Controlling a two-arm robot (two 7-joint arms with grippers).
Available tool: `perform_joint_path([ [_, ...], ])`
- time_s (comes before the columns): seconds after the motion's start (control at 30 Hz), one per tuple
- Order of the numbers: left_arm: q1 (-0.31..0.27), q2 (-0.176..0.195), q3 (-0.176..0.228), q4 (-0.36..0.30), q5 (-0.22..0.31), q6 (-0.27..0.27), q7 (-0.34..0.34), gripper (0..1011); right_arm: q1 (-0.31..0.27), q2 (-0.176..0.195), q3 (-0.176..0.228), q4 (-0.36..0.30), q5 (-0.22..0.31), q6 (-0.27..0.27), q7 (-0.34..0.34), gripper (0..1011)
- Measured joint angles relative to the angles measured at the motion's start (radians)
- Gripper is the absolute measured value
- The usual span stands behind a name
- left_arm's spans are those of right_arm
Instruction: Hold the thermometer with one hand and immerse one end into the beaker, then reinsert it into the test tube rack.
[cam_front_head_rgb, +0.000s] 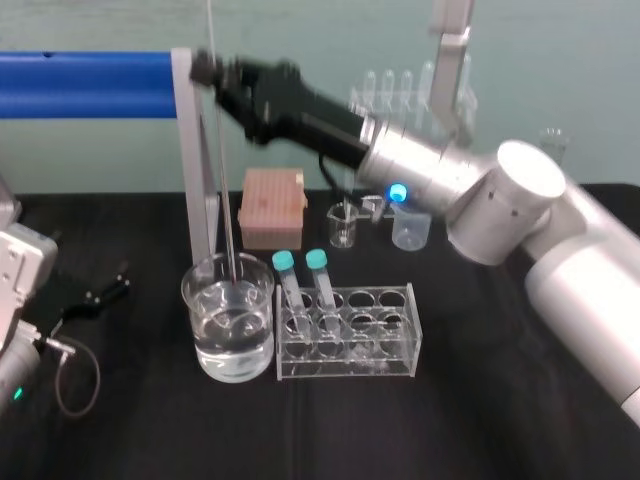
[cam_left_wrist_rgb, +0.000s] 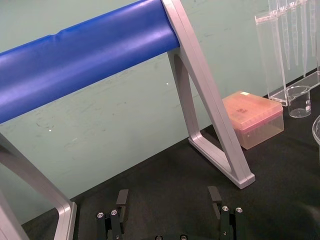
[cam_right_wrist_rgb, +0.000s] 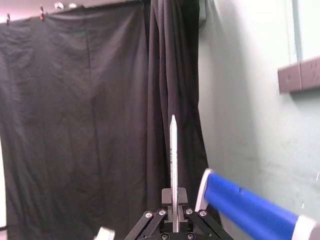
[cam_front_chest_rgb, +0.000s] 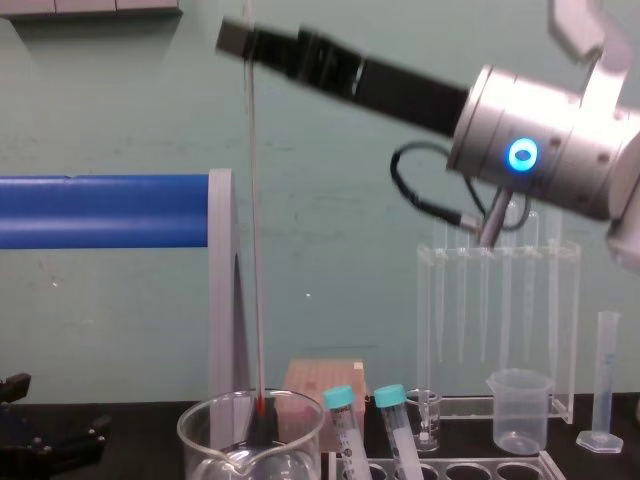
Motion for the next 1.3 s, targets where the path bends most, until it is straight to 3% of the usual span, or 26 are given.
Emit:
perform_joint_path([
  [0.23, 0.000, 0.000, 0.000, 0.000, 0.000, 0.000, 0.000, 1008, 0.009, -0.028, -0.030, 0.102, -0.033, -0.053, 0.057, 57],
  [0.43, 0.000, 0.000, 0.000, 0.000, 0.000, 0.000, 0.000, 1008, 0.013, -0.069, -0.031, 0.195, -0.043, -0.127, 0.122, 57],
  [0.63, 0.000, 0.000, 0.000, 0.000, 0.000, 0.000, 0.000, 1008, 0.023, -0.105, -0.028, 0.280, -0.059, -0.165, 0.159, 57],
  [0.87, 0.000, 0.000, 0.000, 0.000, 0.000, 0.000, 0.000, 1008, 0.034, -0.127, -0.029, 0.350, -0.089, -0.181, 0.175, 57],
  [1.3, 0.000, 0.000, 0.000, 0.000, 0.000, 0.000, 0.000, 1008, 0.037, -0.144, -0.022, 0.393, -0.133, -0.181, 0.187, 57],
])
